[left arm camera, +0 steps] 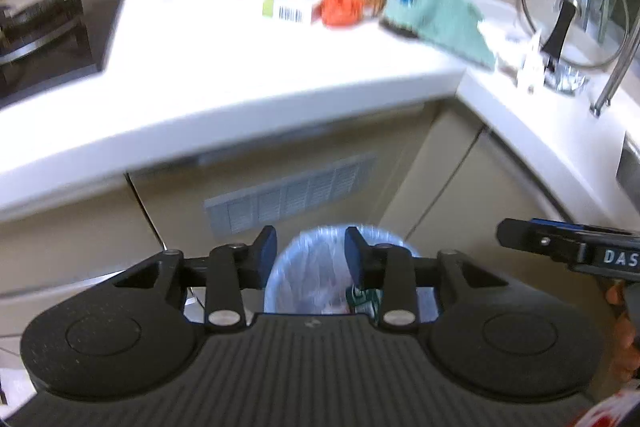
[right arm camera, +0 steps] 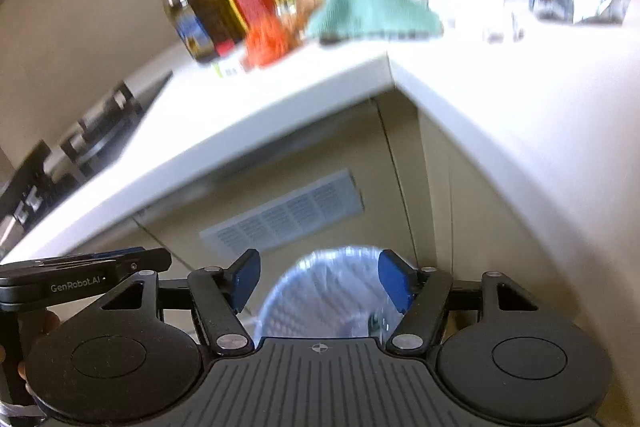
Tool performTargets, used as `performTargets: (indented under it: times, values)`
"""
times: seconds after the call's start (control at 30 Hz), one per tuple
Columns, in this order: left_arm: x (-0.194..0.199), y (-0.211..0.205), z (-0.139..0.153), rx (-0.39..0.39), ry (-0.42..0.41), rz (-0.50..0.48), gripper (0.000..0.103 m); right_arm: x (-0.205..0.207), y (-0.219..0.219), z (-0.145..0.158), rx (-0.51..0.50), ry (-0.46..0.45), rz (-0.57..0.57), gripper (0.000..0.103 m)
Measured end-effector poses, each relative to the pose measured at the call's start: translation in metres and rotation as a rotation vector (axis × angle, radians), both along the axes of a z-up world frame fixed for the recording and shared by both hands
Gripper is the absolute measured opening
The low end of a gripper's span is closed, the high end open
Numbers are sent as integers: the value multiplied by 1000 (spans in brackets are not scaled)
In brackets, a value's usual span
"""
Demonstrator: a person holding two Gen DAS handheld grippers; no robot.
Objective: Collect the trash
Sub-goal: 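Move both grippers back to the counter and grasp white tissue with the right gripper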
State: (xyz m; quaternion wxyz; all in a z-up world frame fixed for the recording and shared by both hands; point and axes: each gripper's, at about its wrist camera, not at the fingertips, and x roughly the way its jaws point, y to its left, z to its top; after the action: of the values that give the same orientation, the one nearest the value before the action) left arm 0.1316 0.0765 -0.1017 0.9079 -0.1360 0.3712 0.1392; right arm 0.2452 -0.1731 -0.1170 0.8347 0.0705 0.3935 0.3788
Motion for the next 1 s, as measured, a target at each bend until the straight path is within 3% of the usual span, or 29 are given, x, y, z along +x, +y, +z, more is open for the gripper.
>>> performTargets:
  times: [0.33,0.6,0.8,1.0]
  values:
    - [28,22,45,65,-105,3,34,36,-29,55,13,-191,-184,67]
    - [71,50,64,95,-150,-32,37,97,-33,65,-38,-297,-328,67]
    - [95,73,68,116,-153,-53,40,134,-18,53,-90,-300,-371,67]
    - [113,96,67,118,-148,-56,43,159,-6,47,-45,-207,-483,68]
